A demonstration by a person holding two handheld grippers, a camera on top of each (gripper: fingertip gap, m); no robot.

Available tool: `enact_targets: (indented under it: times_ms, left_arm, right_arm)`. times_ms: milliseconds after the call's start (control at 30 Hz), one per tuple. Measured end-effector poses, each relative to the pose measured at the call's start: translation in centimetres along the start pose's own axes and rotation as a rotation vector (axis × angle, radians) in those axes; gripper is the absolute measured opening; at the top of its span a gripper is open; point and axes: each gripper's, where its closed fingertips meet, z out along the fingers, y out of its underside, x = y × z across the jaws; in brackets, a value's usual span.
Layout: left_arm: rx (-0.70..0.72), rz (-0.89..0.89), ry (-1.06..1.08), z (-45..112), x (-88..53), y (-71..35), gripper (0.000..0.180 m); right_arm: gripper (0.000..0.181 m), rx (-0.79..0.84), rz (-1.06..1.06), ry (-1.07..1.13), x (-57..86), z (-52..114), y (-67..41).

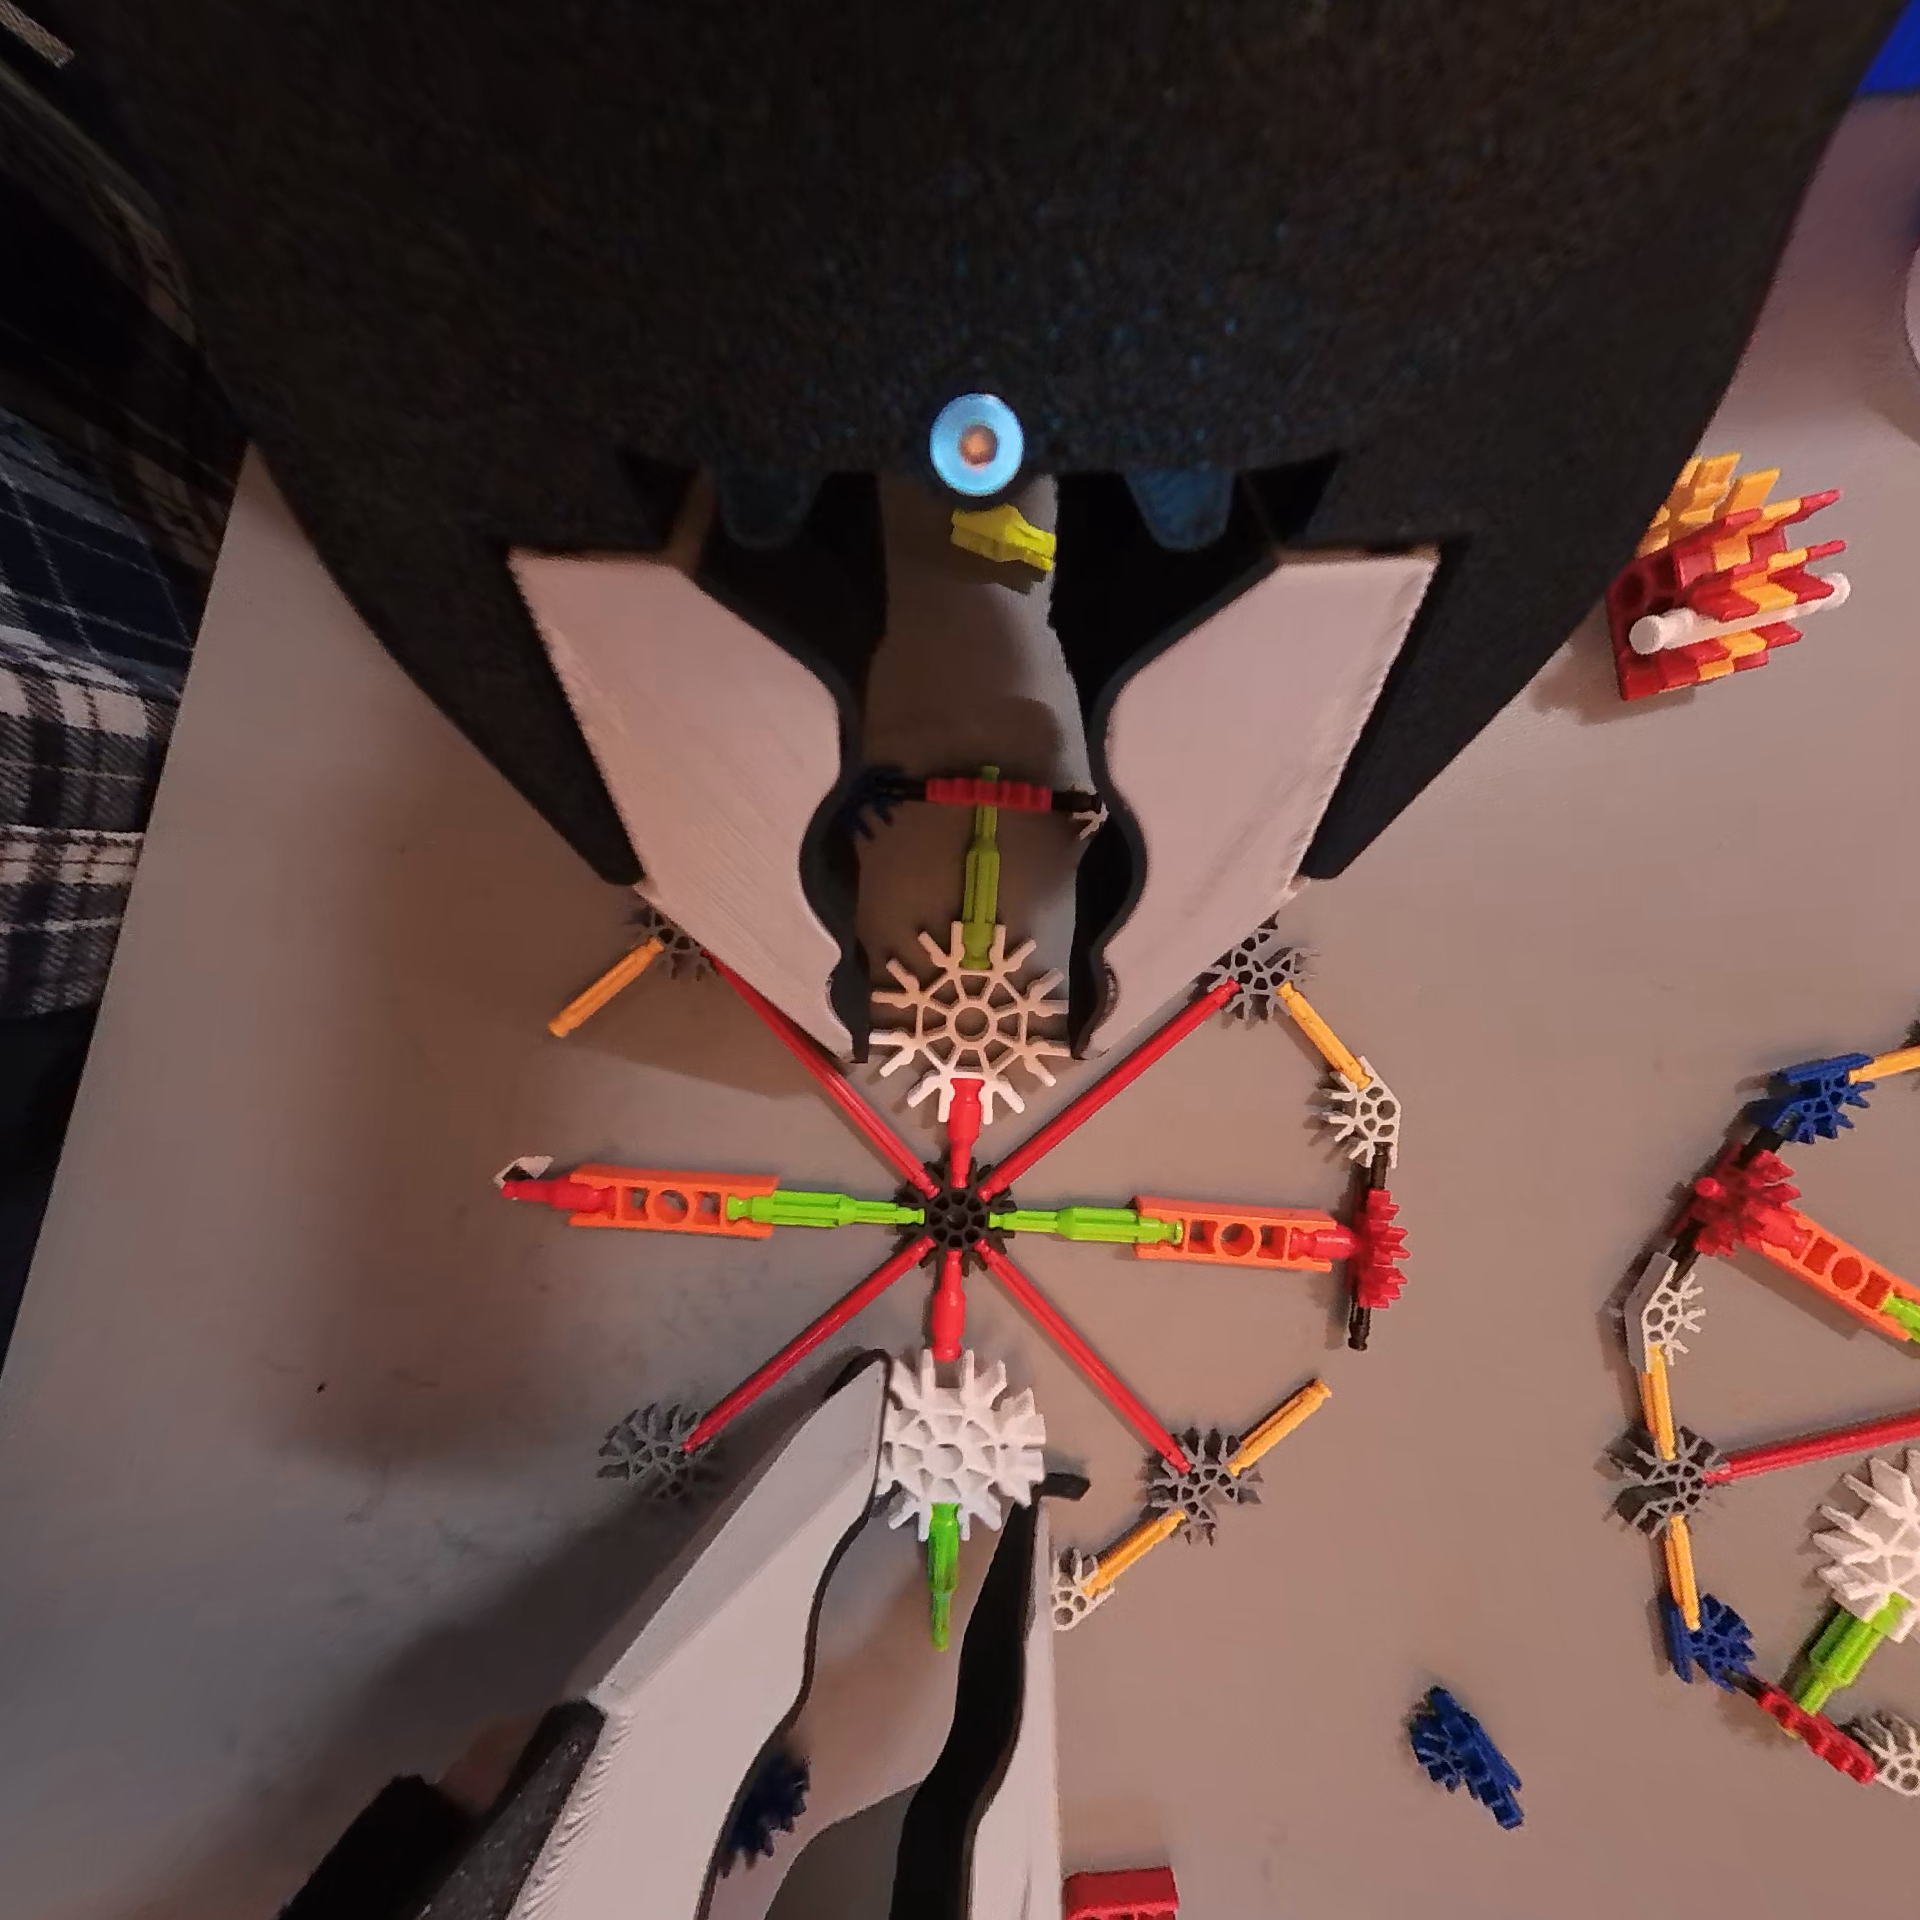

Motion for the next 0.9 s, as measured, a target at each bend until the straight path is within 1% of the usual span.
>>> enact_targets:
  times_ms: [600,633,667,733,767,800,867,900]
  left_arm:
    - [0.004,0.006,0.010,0.0,0.0,0.0,0.036]
    - [0.004,0.006,0.011,0.0,0.0,0.0,0.036]
    - [0.004,0.006,0.011,0.0,0.0,0.0,0.036]
    - [0.005,0.005,0.011,0.0,0.0,0.0,0.036]
    - [0.006,0.004,0.011,0.0,0.0,0.0,0.036]
    - [0.007,0.004,0.011,0.0,0.0,0.0,0.036]
    - [0.005,0.006,0.012,0.0,0.0,0.0,0.036]
    - [0.004,0.006,0.012,0.0,0.0,0.0,0.036]
  right_arm:
    - [0.037,-0.015,0.011,0.046,-0.5,0.5,-0.2]
    - [0.040,0.000,0.024,0.033,-0.6,0.3,-0.3]
    - [0.048,0.016,0.031,0.026,-0.5,0.1,-0.5]
    - [0.049,0.050,0.016,0.039,-0.2,-0.7,-1.0]
    - [0.046,0.064,-0.001,0.042,-0.1,-1.2,-1.3]
    - [0.030,0.071,-0.024,0.036,-0.3,-1.5,-1.6]
    - [0.008,0.069,-0.077,0.010,-0.7,-1.7,-1.7]
    - [0.000,0.057,-0.095,-0.004,-0.9,-1.5,-1.6]
